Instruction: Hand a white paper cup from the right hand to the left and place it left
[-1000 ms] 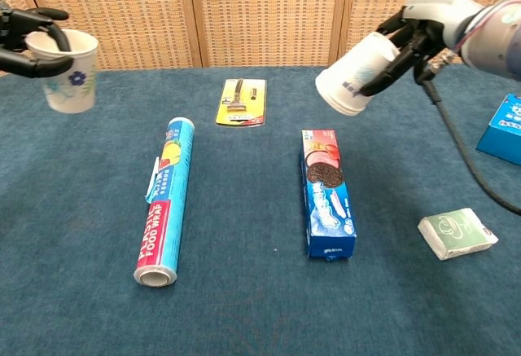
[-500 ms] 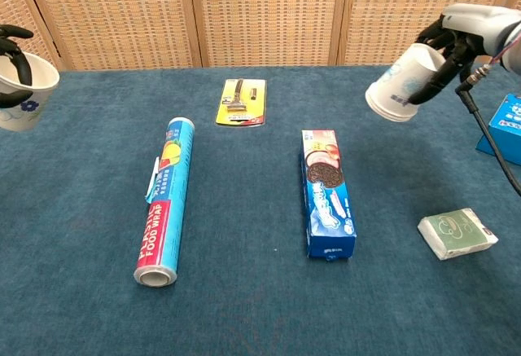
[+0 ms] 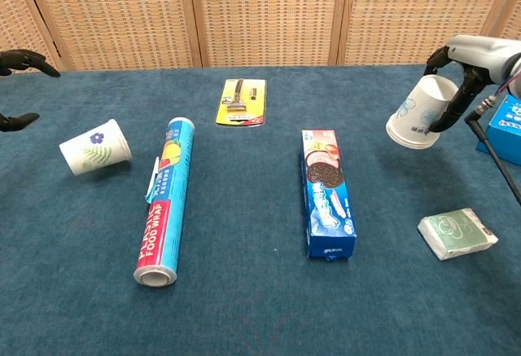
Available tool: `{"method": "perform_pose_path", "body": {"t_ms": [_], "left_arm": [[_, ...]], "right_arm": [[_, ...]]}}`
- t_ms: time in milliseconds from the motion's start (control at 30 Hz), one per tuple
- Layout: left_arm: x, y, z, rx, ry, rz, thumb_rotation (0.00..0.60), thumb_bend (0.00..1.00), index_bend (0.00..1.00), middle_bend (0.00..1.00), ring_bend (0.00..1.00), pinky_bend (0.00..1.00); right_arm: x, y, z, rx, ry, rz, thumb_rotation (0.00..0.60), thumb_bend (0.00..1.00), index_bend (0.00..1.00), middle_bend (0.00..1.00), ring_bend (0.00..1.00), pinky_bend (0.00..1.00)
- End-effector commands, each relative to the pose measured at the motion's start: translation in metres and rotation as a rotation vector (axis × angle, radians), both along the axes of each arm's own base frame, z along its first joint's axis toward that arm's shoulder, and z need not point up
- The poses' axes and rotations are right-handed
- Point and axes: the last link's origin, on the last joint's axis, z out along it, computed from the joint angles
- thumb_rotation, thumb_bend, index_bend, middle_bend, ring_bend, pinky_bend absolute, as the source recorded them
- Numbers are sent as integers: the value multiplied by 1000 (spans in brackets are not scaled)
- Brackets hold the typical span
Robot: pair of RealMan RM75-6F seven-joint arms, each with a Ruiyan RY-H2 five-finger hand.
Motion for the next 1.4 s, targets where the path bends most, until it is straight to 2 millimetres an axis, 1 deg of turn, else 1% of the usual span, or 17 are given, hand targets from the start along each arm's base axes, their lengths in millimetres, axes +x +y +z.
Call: {"method": "perform_pose_path", "body": {"t_ms": [33, 100, 167, 267, 367, 467, 500, 567, 633, 733, 867, 900, 967, 1033, 1100, 1167, 1400], "left_arm": [[0, -3, 3, -4, -14, 5, 600, 416, 76, 0, 0, 0], [1, -6, 7, -8, -13, 3, 600, 399, 56, 0, 0, 0], [1, -10, 10, -1, -4, -3, 600, 356, 37, 0, 0, 0], [1, -16, 16, 4, 25, -14, 600, 298, 3, 0, 0, 0], [3, -24, 20, 18, 28, -31, 600, 279, 0, 0, 0, 0], [3, -38, 26, 35, 51, -54, 600, 278, 0, 0, 0, 0], [1, -45, 28, 44, 75, -62, 600, 278, 0, 0, 0, 0], [0, -52, 29, 54, 105, -74, 600, 278, 0, 0, 0, 0], [-4, -65, 31, 64, 149, -90, 600, 279, 0, 0, 0, 0], [-7, -89, 36, 86, 160, -109, 600, 262, 0, 0, 0, 0], [-16, -117, 40, 125, 193, -127, 600, 158, 0, 0, 0, 0], [-20, -126, 39, 127, 200, -128, 600, 151, 0, 0, 0, 0], [-23, -135, 39, 122, 211, -126, 600, 143, 0, 0, 0, 0], [-27, -151, 39, 106, 246, -118, 600, 142, 0, 0, 0, 0], [-28, -161, 37, 107, 265, -118, 600, 143, 0, 0, 0, 0], [-28, -166, 34, 101, 273, -124, 600, 142, 0, 0, 0, 0], [-23, -180, 36, 127, 278, -137, 600, 142, 0, 0, 0, 0]], "right_arm": [[-1, 3, 0, 11, -3, 1, 600, 247, 374, 49, 0, 197], [-2, 5, 2, 9, -3, 5, 600, 235, 360, 19, 0, 179], [-2, 8, 4, 9, -6, 12, 600, 227, 346, 1, 0, 147], [-3, 14, 8, 16, -6, 15, 600, 202, 297, 0, 0, 82], [-1, 21, 13, 15, -4, 36, 600, 192, 266, 0, 0, 72], [-1, 38, 17, 24, 15, 96, 600, 179, 258, 0, 0, 72], [-2, 47, 19, 23, 35, 128, 600, 172, 254, 0, 0, 72], [-5, 56, 22, 19, 54, 162, 600, 149, 236, 0, 0, 69], [-10, 71, 25, 7, 74, 200, 600, 134, 215, 0, 0, 58], [-23, 97, 32, -30, 88, 239, 600, 127, 188, 0, 0, 45], [-40, 128, 37, -53, 106, 271, 600, 127, 137, 0, 0, 8], [-45, 136, 38, -61, 105, 282, 600, 127, 128, 0, 0, 5], [-51, 144, 39, -64, 107, 294, 600, 127, 103, 0, 0, 0], [-63, 160, 39, -57, 116, 295, 600, 125, 74, 0, 0, 0], [-70, 173, 38, -53, 110, 308, 600, 121, 49, 0, 0, 0], [-74, 181, 38, -64, 105, 331, 600, 113, 33, 0, 0, 0], [-79, 205, 42, -96, 101, 381, 600, 107, 30, 0, 0, 0]]}}
